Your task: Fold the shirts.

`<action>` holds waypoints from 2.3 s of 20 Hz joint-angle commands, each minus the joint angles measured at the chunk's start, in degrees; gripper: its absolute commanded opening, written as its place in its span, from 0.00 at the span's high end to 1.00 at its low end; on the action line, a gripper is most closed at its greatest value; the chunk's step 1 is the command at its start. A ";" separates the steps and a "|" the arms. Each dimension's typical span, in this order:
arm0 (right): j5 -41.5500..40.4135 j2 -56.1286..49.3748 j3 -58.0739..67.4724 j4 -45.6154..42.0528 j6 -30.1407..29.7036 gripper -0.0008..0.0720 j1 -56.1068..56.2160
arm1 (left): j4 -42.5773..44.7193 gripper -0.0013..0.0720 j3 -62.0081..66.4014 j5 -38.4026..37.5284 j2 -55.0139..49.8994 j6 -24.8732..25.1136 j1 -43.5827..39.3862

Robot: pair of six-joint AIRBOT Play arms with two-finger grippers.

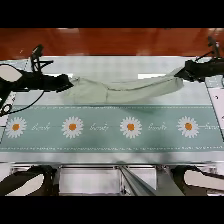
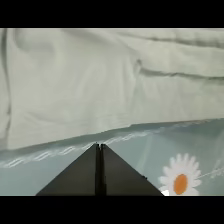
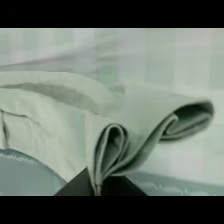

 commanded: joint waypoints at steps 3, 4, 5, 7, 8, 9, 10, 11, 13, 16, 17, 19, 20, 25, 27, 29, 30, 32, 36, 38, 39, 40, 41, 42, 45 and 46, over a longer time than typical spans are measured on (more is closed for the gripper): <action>2.62 24.72 -13.27 -1.46 0.68 0.94 -2.14 | -3.37 0.95 6.45 10.88 -7.91 0.26 -17.31; 3.39 28.59 -15.08 -1.14 1.33 0.94 -2.14 | -3.34 0.95 10.14 10.38 -11.63 0.26 -20.41; 3.98 31.58 -16.44 -0.94 2.12 0.94 -2.14 | -3.34 0.95 13.94 9.31 -15.34 0.24 -22.82; 4.92 36.20 -18.25 0.11 3.93 0.94 -2.14 | -3.34 0.95 22.51 5.92 -23.67 -2.64 -26.99; 5.95 37.86 -18.43 1.09 4.31 0.94 -2.14 | -3.34 0.95 26.34 3.61 -27.43 -4.15 -28.81; 6.58 39.17 -18.43 2.36 4.33 0.94 -2.14 | -3.34 0.95 29.81 1.11 -30.99 -4.66 -30.64; 6.78 40.41 -18.43 3.45 4.52 0.94 -2.14 | -3.37 0.95 33.11 -1.33 -34.51 -5.42 -32.74; 7.02 41.27 -18.43 4.09 4.72 0.94 -2.10 | -3.37 0.95 35.69 -3.10 -37.33 -6.19 -34.67; 7.54 42.01 -18.43 4.31 5.31 0.94 -2.10 | -3.39 0.95 38.99 -4.33 -41.81 -7.15 -39.06; 7.74 42.12 -18.43 4.68 5.31 0.94 -2.10 | -4.22 0.95 39.69 -4.79 -44.37 -8.33 -44.11; 7.63 42.10 -18.43 4.68 5.31 0.94 -2.10 | -4.15 0.95 39.71 -5.05 -44.37 -8.24 -44.89; 7.56 42.10 -18.43 4.68 5.31 0.94 -2.10 | -2.45 0.95 39.71 -6.03 -43.45 -8.22 -43.28; 7.56 42.10 -18.43 4.68 5.31 0.94 -2.10 | -0.15 0.95 39.69 -7.69 -42.32 -9.27 -40.74; 4.96 38.23 -18.43 9.33 4.50 0.94 1.70 | 15.39 0.95 31.71 -14.78 -25.49 -13.31 -20.92; -1.22 33.64 -18.43 11.04 2.60 0.94 9.75 | 19.39 0.95 21.46 -13.53 -14.14 -13.84 -11.06; -10.29 25.94 -18.23 12.79 1.95 0.94 19.23 | 19.63 0.95 11.34 -12.26 -3.06 -13.03 -1.60; -14.62 21.62 -17.55 13.90 0.96 0.94 23.39 | 19.61 0.95 7.13 -11.52 1.77 -13.03 2.12; -20.57 11.32 -13.68 15.82 -0.26 0.94 30.40 | 19.56 0.95 0.15 -10.67 10.23 -12.55 7.82; -22.10 -9.03 -0.72 18.51 -0.79 0.94 38.12 | 19.41 0.95 -7.26 -10.58 19.10 -12.63 11.87; -21.88 -16.76 5.27 21.07 -0.76 0.94 40.15 | 18.91 0.95 -8.00 -10.54 19.50 -12.63 11.74; -21.84 -20.06 8.04 22.36 -0.76 0.94 40.98 | 18.45 0.95 -8.09 -10.19 19.30 -12.61 11.74; -21.92 -22.64 10.29 23.34 -0.76 0.94 41.68 | 18.08 0.95 -8.09 -9.64 19.08 -12.61 11.74; -21.84 -25.07 12.57 23.78 -0.74 0.94 42.27 | 17.66 0.95 -8.09 -9.03 18.91 -12.61 11.74; -21.99 -26.80 14.08 23.85 -0.46 0.94 42.71 | 17.14 0.95 -8.09 -8.59 18.80 -12.63 11.74; -22.80 -30.01 16.06 26.23 -0.33 0.94 42.88 | 16.37 0.95 -8.11 -7.93 18.62 -12.61 11.74; -23.34 -30.49 16.15 26.75 -0.35 0.93 42.88 | 16.37 0.95 -8.11 -7.93 18.38 -12.61 11.72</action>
